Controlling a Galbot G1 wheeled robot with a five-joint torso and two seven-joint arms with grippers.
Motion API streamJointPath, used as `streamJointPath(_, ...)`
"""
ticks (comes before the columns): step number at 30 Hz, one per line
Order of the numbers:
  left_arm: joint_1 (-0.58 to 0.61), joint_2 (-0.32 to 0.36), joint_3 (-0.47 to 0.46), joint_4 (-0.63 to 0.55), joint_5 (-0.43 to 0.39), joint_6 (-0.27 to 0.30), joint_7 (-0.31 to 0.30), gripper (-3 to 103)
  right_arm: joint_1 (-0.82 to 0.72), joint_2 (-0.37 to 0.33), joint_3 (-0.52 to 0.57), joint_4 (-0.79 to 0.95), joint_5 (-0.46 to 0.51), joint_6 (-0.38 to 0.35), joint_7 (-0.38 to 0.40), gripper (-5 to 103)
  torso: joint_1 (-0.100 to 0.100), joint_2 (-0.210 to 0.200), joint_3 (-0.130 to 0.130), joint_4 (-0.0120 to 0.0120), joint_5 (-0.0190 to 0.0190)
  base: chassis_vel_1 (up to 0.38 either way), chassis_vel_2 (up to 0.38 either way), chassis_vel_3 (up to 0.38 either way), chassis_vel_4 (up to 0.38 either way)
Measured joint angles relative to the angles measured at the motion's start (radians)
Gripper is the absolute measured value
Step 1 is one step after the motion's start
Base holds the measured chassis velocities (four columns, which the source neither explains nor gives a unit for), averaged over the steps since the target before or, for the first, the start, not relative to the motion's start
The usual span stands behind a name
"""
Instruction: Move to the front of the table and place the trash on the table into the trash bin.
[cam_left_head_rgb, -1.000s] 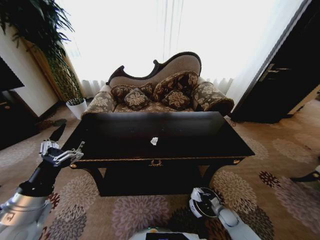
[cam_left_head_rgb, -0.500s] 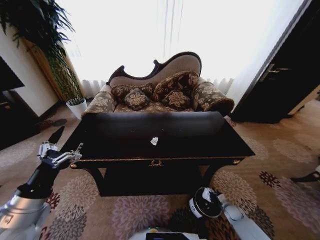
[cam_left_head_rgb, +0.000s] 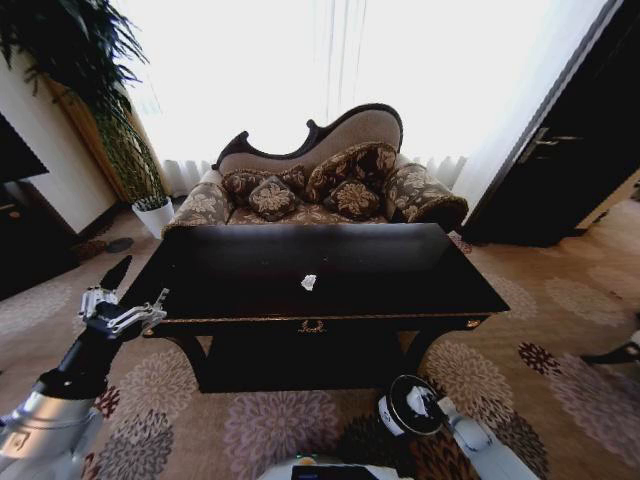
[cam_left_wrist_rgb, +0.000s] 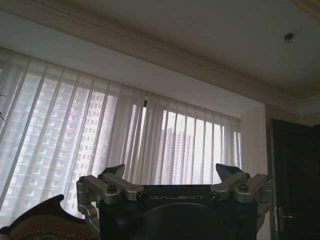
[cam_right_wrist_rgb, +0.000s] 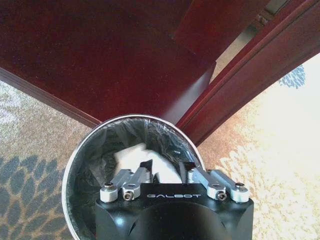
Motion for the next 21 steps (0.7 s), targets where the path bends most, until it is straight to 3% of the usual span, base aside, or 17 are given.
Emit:
streamJointPath(4,0.001,-0.004,0.000,0.000,0.000,-0.001,0.000,100,-0.021,-0.002,0.002,0.018,0.007,0.000,-0.003,51,0.000,0.000,0.000,0.0001,0.0001,0.000,0.000,0.000,0.000)
streamJointPath(6,0.001,-0.006,0.000,0.000,0.000,-0.002,0.000,100,-0.029,-0.003,0.004,0.025,0.010,0.000,-0.006,51,0.000,0.000,0.000,0.0000,0.0000,0.000,0.000,0.000,0.000)
streamJointPath(9,0.001,-0.008,0.001,0.000,0.000,-0.003,0.001,100,-0.065,-0.009,0.010,0.069,0.015,0.001,-0.040,67,0.000,0.000,0.000,0.0000,0.0000,0.000,0.000,0.000,0.000)
streamJointPath(11,0.000,-0.008,0.002,0.000,0.000,-0.003,0.001,100,-0.080,-0.011,0.011,0.092,0.014,0.007,-0.057,73,0.000,0.000,0.000,0.0000,0.0000,0.000,0.000,0.000,0.000)
streamJointPath(13,-0.005,-0.008,0.006,0.000,0.001,-0.003,0.000,100,-0.124,-0.012,0.016,0.167,0.009,0.059,-0.133,83,0.000,0.000,0.000,-0.0001,0.0000,0.000,0.000,0.000,0.000)
streamJointPath(15,-0.007,-0.008,0.008,0.000,0.001,-0.003,0.000,100,-0.137,-0.011,0.019,0.193,0.012,0.082,-0.170,83,0.000,0.000,0.000,-0.0001,0.0000,0.000,0.000,0.000,0.000)
streamJointPath(18,-0.017,-0.009,0.015,0.000,0.004,-0.003,-0.002,100,-0.188,-0.007,0.029,0.306,0.061,0.174,-0.336,97,0.000,0.000,0.000,0.0002,0.0000,0.000,0.000,0.000,0.000)
streamJointPath(19,-0.017,-0.009,0.015,0.000,0.004,-0.003,-0.002,100,-0.188,-0.007,0.029,0.306,0.061,0.174,-0.336,97,0.000,0.000,0.000,0.0002,0.0000,0.000,0.000,0.000,0.000)
streamJointPath(21,-0.024,-0.006,0.014,0.000,0.004,-0.003,-0.012,100,-0.218,-0.003,0.047,0.370,0.092,0.233,-0.469,100,0.000,0.000,0.000,0.0000,0.0000,0.000,0.000,0.000,0.000)
